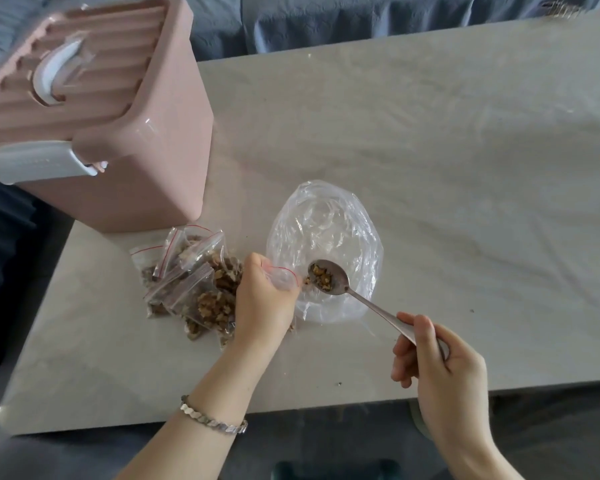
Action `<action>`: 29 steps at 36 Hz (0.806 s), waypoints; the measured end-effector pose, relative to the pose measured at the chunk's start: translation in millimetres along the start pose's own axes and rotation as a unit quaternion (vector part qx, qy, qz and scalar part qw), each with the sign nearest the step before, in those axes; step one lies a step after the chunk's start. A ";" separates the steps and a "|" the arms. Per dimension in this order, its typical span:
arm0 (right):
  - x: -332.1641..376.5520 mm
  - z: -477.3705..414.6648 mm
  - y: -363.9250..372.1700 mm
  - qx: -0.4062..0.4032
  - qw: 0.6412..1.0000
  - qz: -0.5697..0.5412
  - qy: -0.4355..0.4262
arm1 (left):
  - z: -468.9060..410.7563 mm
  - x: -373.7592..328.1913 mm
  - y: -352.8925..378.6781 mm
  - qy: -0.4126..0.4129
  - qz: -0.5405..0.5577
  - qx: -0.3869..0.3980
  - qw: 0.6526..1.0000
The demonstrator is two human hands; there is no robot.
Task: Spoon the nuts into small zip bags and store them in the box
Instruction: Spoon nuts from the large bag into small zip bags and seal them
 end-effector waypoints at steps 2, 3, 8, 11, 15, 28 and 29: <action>-1.4 0.9 0.1 -0.001 1.000 0.006 0.001 | 2.7 -2.8 -0.4 0.010 -0.001 -0.003 1.000; -1.9 1.3 -0.8 -0.004 1.000 0.011 0.001 | 4.1 -3.7 -0.3 0.013 0.003 -0.003 1.000; -3.5 3.1 -2.3 -0.007 0.999 0.034 -0.006 | 8.0 -14.0 -6.8 0.034 0.045 -0.024 0.998; -5.4 5.4 -1.7 -0.007 0.999 0.034 -0.002 | 12.3 -20.4 -3.1 0.041 0.073 -0.008 0.996; -7.3 6.6 1.0 -0.006 0.999 0.033 0.003 | 11.7 -17.0 4.2 0.034 0.082 0.008 0.996; -23.0 9.7 3.6 -0.028 0.997 -0.046 0.062 | 5.3 1.7 17.9 -0.033 0.036 0.030 0.998; -23.1 10.5 4.3 -0.028 0.997 -0.048 0.062 | 5.0 3.0 18.6 -0.037 0.025 0.034 0.998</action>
Point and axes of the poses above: each hand's wrist, its own z-axis away from the middle knuckle, its own y-axis out of the palm, x = y × z, the point moved 10 cm from there along -z, towards the middle knuckle, and after that the axes turned 8 degrees about -y, right-handed, at the moved point
